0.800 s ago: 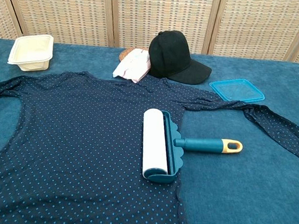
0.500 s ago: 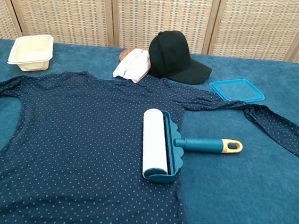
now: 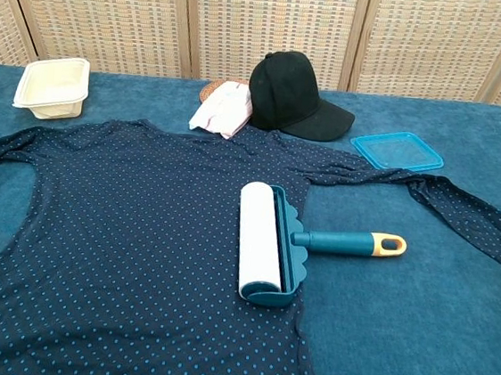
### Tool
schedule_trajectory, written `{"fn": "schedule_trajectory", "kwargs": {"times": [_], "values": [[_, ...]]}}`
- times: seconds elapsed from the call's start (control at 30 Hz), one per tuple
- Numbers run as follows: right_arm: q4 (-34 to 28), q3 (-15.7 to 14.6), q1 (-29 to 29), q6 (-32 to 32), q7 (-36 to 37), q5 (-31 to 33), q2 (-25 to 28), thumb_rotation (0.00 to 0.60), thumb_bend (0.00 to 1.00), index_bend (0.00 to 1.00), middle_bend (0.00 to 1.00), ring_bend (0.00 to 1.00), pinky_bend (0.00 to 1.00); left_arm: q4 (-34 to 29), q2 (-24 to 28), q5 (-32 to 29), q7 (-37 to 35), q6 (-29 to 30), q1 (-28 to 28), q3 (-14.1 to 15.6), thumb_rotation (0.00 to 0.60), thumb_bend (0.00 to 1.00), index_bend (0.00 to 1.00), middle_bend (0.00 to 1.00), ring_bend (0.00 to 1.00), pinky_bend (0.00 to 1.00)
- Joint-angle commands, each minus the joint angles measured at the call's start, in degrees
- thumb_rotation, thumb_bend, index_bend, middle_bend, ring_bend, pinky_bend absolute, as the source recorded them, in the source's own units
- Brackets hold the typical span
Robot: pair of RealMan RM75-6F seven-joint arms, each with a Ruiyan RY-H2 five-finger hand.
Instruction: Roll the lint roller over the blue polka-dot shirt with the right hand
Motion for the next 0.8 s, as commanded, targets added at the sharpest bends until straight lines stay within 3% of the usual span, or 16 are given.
{"fn": "schedule_trajectory", "kwargs": {"times": [0.03, 0.13, 0.3, 0.37, 0.47, 0.8], "values": [[-6.8, 6.1, 12.0, -10.1, -14.4, 17.7, -3.0, 0.6, 0.0, 0.0, 0.94, 1.0, 1.0, 0.2, -0.1, -0.6, 0.4, 0.6, 0.2, -0.4, 0.6, 0.0, 0.0, 0.0, 0.0, 0.0], [-7.2, 6.4, 17.5, -11.0, -22.3, 27.4, -6.5, 0.6, 0.0, 0.01, 0.97, 1.0, 1.0, 0.4, -0.6, -1.2, 1.3, 0.8, 0.4, -0.7, 0.6, 0.0, 0.0, 0.0, 0.0, 0.0], [-6.0, 6.7, 25.1, -8.7, -29.5, 40.3, -13.5, 0.6, 0.01, 0.21, 1.0, 1.0, 1.0, 0.5, -0.5, -1.5, 1.0, 0.7, 0.3, -0.8, 0.6, 0.0, 0.0, 0.0, 0.0, 0.0], [-4.8, 6.7, 27.6, -7.0, -31.3, 43.5, -16.6, 0.6, 0.1, 0.28, 1.0, 1.0, 1.0, 0.6, -0.5, -1.6, 0.7, 0.7, 0.3, -0.9, 0.6, 0.0, 0.0, 0.0, 0.0, 0.0], [-2.4, 6.1, 30.3, -4.2, -33.5, 46.7, -20.4, 0.6, 0.26, 0.31, 1.0, 1.0, 1.0, 0.8, -0.5, -1.7, 0.7, 0.4, 0.2, -0.8, 0.6, 0.0, 0.0, 0.0, 0.0, 0.0], [2.3, 3.1, 33.6, -1.0, -34.8, 51.1, -26.2, 0.6, 0.41, 0.37, 1.0, 1.0, 1.0, 0.8, -0.8, -1.9, 1.4, -0.4, -0.1, -0.6, 0.6, 0.0, 0.0, 0.0, 0.0, 0.0]]}}
